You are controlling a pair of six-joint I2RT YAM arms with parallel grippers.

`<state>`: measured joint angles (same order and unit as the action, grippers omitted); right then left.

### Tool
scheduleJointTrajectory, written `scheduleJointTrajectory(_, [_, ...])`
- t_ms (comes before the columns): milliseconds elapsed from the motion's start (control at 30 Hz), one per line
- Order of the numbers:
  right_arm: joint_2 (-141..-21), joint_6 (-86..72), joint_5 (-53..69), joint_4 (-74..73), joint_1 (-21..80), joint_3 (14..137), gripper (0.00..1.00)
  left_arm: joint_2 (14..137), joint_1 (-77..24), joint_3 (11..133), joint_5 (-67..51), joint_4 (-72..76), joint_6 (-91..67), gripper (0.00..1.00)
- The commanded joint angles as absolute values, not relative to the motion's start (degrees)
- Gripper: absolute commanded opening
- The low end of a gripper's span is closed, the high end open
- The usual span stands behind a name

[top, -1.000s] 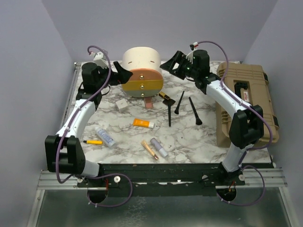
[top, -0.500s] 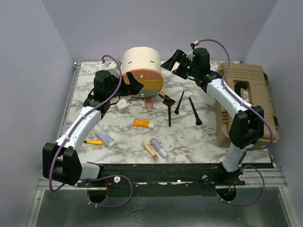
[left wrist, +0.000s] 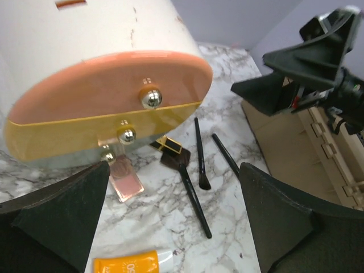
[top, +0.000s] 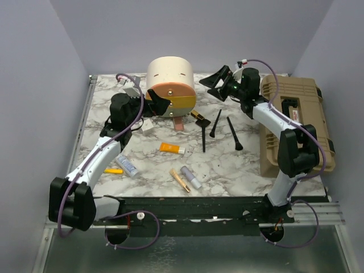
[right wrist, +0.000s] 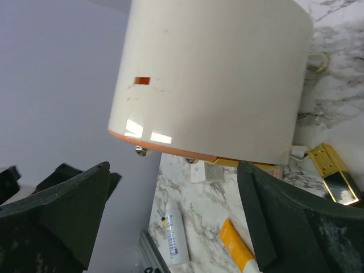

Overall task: Organize the makeup
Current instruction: Open the drawer in the storage box.

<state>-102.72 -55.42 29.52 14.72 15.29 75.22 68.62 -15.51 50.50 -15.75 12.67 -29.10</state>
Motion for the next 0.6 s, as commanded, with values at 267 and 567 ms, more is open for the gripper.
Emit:
scheduleJointTrajectory(267, [-102.8,-46.8,31.7,-2.4,16.3,84.4,0.93,80.9,-21.5,60.2,-15.8,7.9,-30.8,0.85])
scheduleJointTrajectory(567, [-102.5,-46.6,28.3,-7.7,16.3,86.8,0.95,87.2,-26.6,69.4,4.4,-1.3,-29.6,0.75])
